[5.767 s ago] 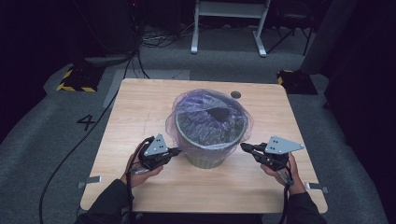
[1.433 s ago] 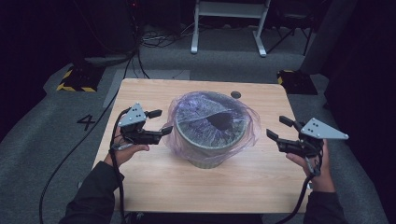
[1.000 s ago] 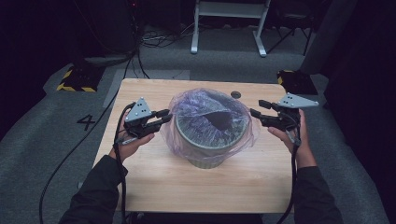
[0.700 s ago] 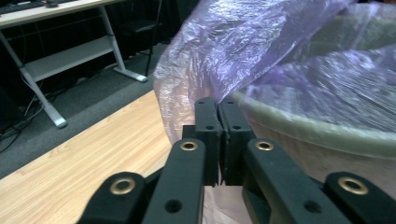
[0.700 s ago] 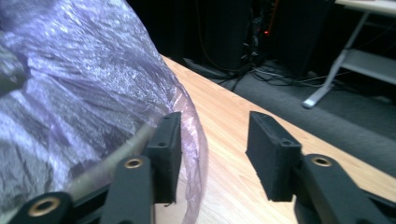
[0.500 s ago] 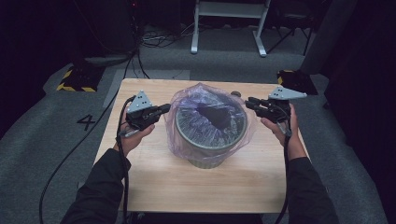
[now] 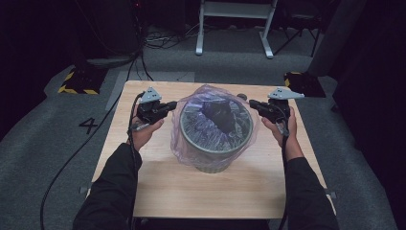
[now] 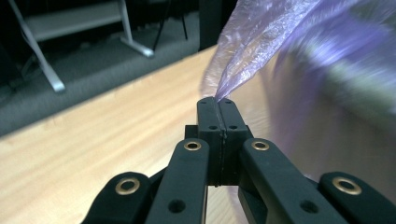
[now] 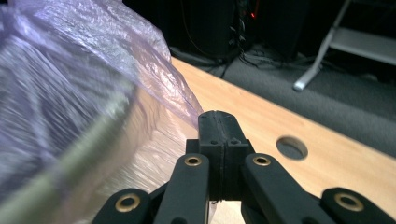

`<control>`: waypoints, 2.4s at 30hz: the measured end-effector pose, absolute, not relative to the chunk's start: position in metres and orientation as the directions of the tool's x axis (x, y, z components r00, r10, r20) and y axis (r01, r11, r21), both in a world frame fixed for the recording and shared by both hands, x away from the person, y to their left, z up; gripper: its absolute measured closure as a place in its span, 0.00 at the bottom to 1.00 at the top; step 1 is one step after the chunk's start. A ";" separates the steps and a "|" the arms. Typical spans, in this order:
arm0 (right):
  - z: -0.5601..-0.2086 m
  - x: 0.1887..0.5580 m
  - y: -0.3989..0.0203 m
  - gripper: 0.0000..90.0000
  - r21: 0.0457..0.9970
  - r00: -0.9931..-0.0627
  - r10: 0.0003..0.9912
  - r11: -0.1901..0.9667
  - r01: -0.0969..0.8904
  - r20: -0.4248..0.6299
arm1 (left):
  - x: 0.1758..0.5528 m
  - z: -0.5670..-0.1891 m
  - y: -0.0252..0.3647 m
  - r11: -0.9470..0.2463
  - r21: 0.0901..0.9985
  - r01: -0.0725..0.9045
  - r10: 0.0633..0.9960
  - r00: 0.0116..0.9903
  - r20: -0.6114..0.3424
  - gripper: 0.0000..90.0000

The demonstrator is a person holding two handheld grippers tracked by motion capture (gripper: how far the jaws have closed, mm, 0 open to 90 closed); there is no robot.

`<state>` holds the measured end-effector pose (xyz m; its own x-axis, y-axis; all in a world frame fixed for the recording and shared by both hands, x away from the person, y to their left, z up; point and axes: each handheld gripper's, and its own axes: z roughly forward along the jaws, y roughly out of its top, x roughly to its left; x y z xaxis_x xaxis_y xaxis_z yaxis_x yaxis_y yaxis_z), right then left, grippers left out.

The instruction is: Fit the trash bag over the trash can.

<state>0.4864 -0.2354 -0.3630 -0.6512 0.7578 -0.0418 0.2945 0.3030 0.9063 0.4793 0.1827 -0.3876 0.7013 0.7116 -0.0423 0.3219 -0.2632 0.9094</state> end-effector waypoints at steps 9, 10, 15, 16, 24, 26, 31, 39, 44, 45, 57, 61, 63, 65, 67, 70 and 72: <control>-0.390 0.493 -0.223 1.00 0.878 -0.640 0.769 0.318 0.358 -0.017 | 0.492 -0.417 0.160 -0.343 0.847 0.405 0.708 0.705 -0.050 1.00; -0.393 0.494 -0.223 1.00 0.875 -0.640 0.768 0.321 0.363 -0.016 | 0.493 -0.420 0.156 -0.353 0.839 0.413 0.705 0.708 -0.052 1.00; -0.405 0.496 -0.219 1.00 0.852 -0.643 0.766 0.346 0.392 -0.016 | 0.497 -0.432 0.142 -0.414 0.797 0.441 0.678 0.733 -0.053 1.00; -0.406 0.496 -0.219 1.00 0.850 -0.643 0.766 0.343 0.399 -0.007 | 0.497 -0.433 0.141 -0.417 0.792 0.446 0.675 0.736 -0.059 1.00; -0.425 0.492 -0.235 1.00 0.842 -0.642 0.766 0.324 0.432 0.035 | 0.492 -0.445 0.151 -0.401 0.791 0.462 0.681 0.728 -0.080 1.00; -0.430 0.489 -0.239 1.00 0.844 -0.643 0.764 0.311 0.438 0.051 | 0.488 -0.449 0.155 -0.399 0.791 0.463 0.683 0.726 -0.081 1.00; -0.438 0.483 -0.248 1.00 0.845 -0.635 0.769 0.293 0.447 0.069 | 0.478 -0.455 0.166 -0.387 0.800 0.460 0.690 0.719 -0.079 1.00; -0.447 0.475 -0.263 1.00 0.840 -0.641 0.758 0.267 0.473 0.121 | 0.459 -0.449 0.191 -0.325 0.847 0.421 0.701 0.708 -0.083 0.77; -0.450 0.473 -0.271 1.00 0.850 -0.633 0.763 0.241 0.468 0.132 | 0.446 -0.430 0.200 -0.239 0.883 0.405 0.726 0.678 -0.115 0.35; -0.448 0.473 -0.272 0.98 0.856 -0.626 0.768 0.228 0.464 0.136 | 0.445 -0.427 0.202 -0.221 0.890 0.399 0.723 0.679 -0.125 0.31; -0.424 0.466 -0.274 0.77 0.889 -0.620 0.781 0.232 0.396 0.073 | 0.413 -0.392 0.215 -0.302 0.908 0.291 0.702 0.712 0.005 0.20; -0.418 0.459 -0.279 0.60 0.894 -0.637 0.767 0.235 0.383 0.071 | 0.400 -0.404 0.212 -0.403 0.865 0.298 0.679 0.731 0.065 0.19; -0.413 0.454 -0.281 0.51 0.898 -0.642 0.765 0.240 0.369 0.060 | 0.393 -0.410 0.211 -0.436 0.845 0.311 0.666 0.743 0.070 0.20; -0.407 0.450 -0.282 0.42 0.896 -0.641 0.767 0.256 0.362 0.040 | 0.386 -0.416 0.210 -0.466 0.829 0.311 0.652 0.754 0.083 0.20; -0.400 0.445 -0.283 0.36 0.899 -0.654 0.756 0.262 0.350 0.035 | 0.380 -0.423 0.209 -0.483 0.815 0.320 0.642 0.763 0.081 0.20; -0.387 0.439 -0.284 0.28 0.913 -0.682 0.730 0.252 0.322 0.039 | 0.371 -0.434 0.207 -0.501 0.799 0.333 0.636 0.768 0.079 0.20; -0.377 0.433 -0.283 0.26 0.924 -0.698 0.714 0.233 0.304 0.050 | 0.365 -0.441 0.206 -0.514 0.788 0.338 0.634 0.768 0.084 0.20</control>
<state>0.4330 -0.2826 -0.3772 -0.6982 0.7142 0.0495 0.3037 0.2328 0.9239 0.3651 0.2059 -0.4406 0.7684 0.6343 0.0844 0.3380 -0.5144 0.7881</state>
